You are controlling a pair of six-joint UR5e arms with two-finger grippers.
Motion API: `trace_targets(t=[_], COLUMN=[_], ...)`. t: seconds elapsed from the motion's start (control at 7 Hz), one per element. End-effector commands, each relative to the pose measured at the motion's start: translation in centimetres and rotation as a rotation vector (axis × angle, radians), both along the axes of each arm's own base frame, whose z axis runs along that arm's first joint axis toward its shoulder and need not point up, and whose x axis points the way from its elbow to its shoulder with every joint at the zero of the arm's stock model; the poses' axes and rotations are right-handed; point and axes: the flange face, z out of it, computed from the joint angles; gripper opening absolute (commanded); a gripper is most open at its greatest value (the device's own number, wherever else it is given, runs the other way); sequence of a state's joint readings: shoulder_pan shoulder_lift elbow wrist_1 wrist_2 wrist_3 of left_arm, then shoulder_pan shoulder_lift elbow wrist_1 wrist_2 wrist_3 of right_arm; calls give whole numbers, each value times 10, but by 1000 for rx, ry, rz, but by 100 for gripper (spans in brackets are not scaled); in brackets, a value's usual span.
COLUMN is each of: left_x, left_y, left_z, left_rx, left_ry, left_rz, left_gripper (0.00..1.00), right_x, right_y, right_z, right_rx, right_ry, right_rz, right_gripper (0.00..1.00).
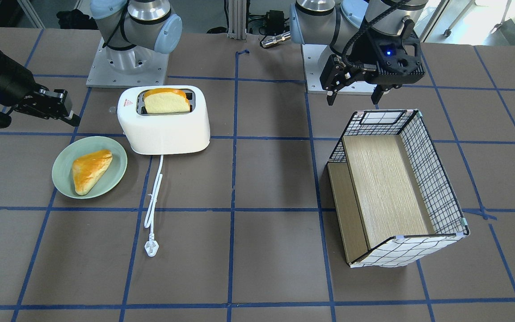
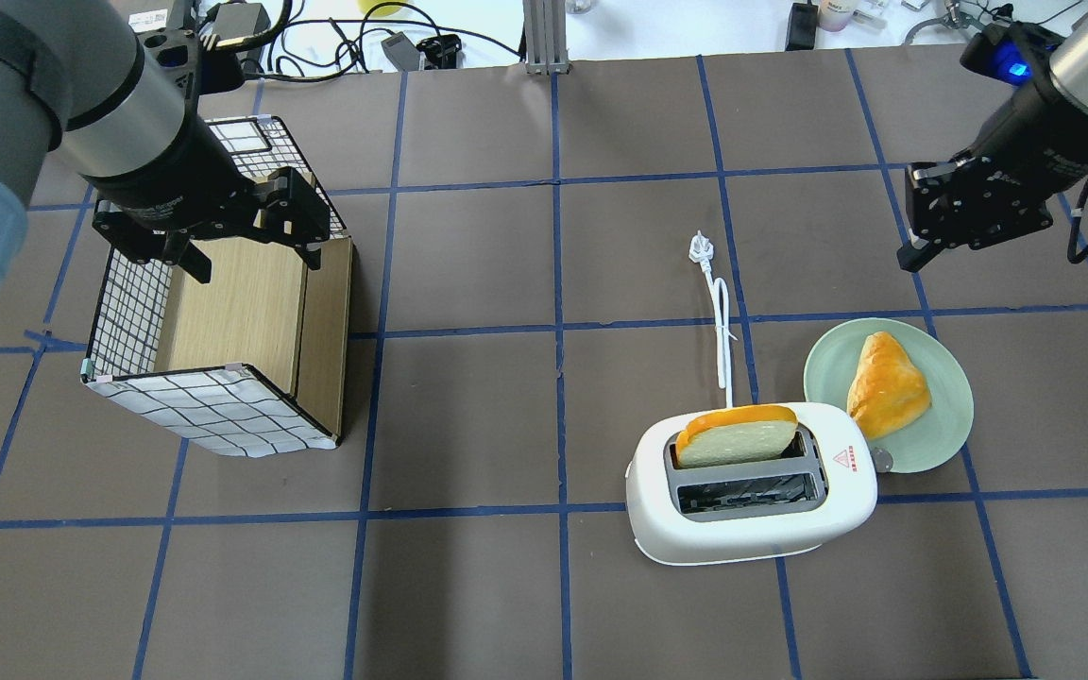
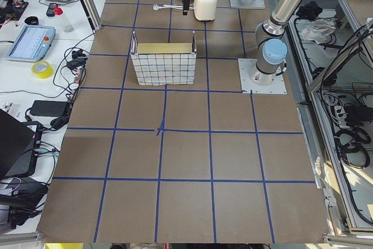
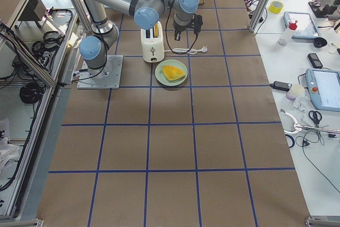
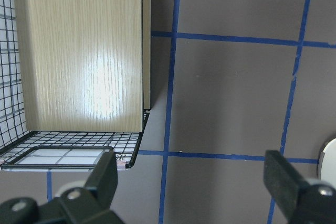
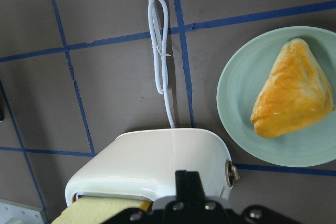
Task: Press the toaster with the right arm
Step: 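Move the right gripper outward and down beside the white toaster, then lower the right gripper onto the toaster's side lever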
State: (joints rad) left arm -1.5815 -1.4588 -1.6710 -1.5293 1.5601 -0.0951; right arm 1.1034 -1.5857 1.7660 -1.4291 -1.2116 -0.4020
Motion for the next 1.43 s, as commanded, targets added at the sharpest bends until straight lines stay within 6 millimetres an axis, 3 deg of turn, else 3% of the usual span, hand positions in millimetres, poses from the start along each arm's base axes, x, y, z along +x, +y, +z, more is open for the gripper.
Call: trace_targets(t=[0.0, 0.71, 1.29], left_x=[0, 0, 0], left_y=[0, 0, 0], left_z=[0, 0, -1], left_rx=[0, 0, 1], left_ry=[0, 2, 0], left_rz=[0, 0, 0], left_gripper=[100, 100, 100], right_x=[-58, -38, -31], right_y=[36, 72, 82], right_z=[-52, -96, -132], right_rx=[-6, 102, 170], right_ry=[-179, -401, -451], right_rz=[-39, 0, 7], right_gripper=[0, 0, 0])
